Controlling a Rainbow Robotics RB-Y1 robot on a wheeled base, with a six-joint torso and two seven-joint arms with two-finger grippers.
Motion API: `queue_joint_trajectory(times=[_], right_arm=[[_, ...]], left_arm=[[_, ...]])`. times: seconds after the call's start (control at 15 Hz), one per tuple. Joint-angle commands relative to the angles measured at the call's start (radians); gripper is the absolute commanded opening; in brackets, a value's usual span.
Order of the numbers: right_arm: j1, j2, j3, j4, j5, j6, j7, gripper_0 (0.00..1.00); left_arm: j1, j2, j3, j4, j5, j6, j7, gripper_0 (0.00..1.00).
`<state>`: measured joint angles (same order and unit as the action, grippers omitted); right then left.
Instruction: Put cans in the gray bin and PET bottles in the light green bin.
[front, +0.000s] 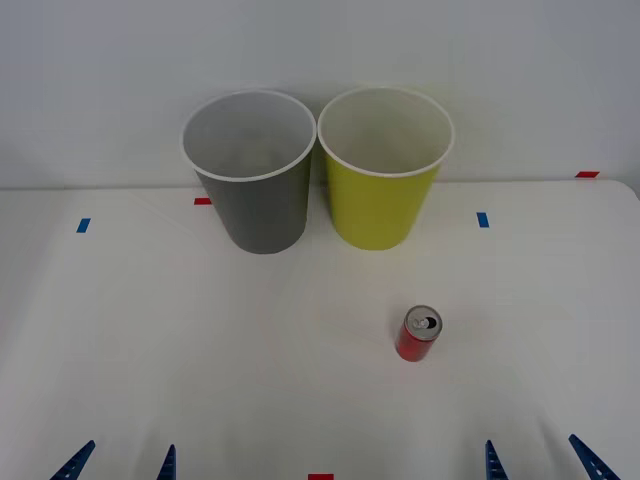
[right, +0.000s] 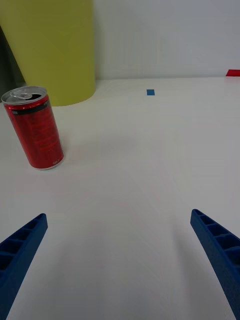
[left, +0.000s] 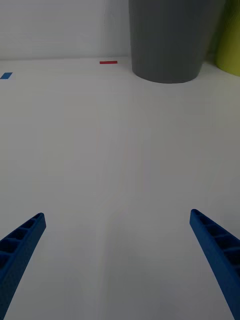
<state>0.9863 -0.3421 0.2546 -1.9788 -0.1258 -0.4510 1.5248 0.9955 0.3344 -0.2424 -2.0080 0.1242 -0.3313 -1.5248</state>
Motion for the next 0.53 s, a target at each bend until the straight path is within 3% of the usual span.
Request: queue_joint_trajectory(times=[0.07, 0.53], right_arm=[[0.0, 0.0, 0.0, 0.0, 0.0, 0.0, 0.0, 1.0], [0.0, 0.0, 0.0, 0.0, 0.0, 0.0, 0.0, 1.0]], left_arm=[[0.0, 0.0, 0.0, 0.0, 0.0, 0.0, 0.0, 1.0], [0.0, 0.0, 0.0, 0.0, 0.0, 0.0, 0.0, 1.0]])
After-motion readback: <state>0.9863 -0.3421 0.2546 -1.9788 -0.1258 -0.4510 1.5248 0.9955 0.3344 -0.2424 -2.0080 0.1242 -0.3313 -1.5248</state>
